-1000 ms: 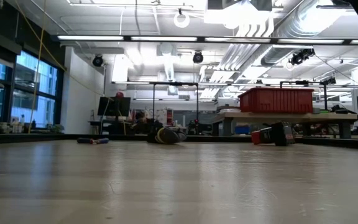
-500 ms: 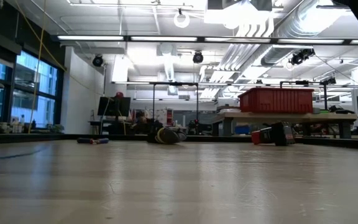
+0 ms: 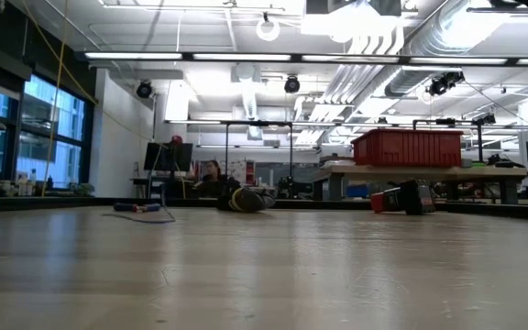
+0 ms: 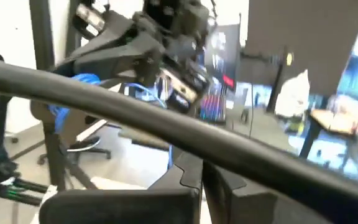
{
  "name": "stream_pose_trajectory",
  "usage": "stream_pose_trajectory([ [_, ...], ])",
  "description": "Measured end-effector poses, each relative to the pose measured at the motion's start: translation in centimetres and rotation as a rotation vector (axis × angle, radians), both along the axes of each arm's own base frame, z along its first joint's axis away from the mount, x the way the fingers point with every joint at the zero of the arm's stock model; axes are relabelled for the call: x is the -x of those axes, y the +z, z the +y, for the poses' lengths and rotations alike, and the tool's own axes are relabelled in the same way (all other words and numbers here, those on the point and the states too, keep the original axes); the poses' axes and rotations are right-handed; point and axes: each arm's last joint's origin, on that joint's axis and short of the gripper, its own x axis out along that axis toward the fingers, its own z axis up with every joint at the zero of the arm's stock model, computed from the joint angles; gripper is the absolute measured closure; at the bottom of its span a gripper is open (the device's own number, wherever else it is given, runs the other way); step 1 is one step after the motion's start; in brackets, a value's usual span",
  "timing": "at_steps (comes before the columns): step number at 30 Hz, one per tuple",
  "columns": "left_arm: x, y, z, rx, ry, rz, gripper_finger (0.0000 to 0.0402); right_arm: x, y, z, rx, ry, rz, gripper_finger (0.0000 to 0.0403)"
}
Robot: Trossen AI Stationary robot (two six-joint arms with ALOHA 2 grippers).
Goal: Coil cords
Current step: Coil the blue wire onto the black spool
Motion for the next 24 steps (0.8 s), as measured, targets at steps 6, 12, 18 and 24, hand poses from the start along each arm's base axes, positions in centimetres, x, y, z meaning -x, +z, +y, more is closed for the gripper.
stream_pose_trajectory([
  [6, 0.4, -1.9, 0.0, -0.22, -0.024, 0.16, 0.0401, 2.4, 0.2, -0.6, -0.139, -0.033, 0.148, 0.0386],
  [12, -1.6, -4.3, 0.0, -0.344, -0.079, 0.343, 0.0401, 3.4, -1.2, 1.2, -0.071, -0.124, 0.338, 0.029],
  [18, -3.3, -6.8, 0.0, -0.361, -0.144, 0.56, 0.0401, 2.3, -3.5, 2.7, 0.028, -0.172, 0.501, 0.0218],
  [24, -4.7, -8.9, -0.6, -0.37, -0.192, 0.74, 0.0401, -0.9, -6.0, 3.2, 0.057, -0.109, 0.531, 0.0225],
])
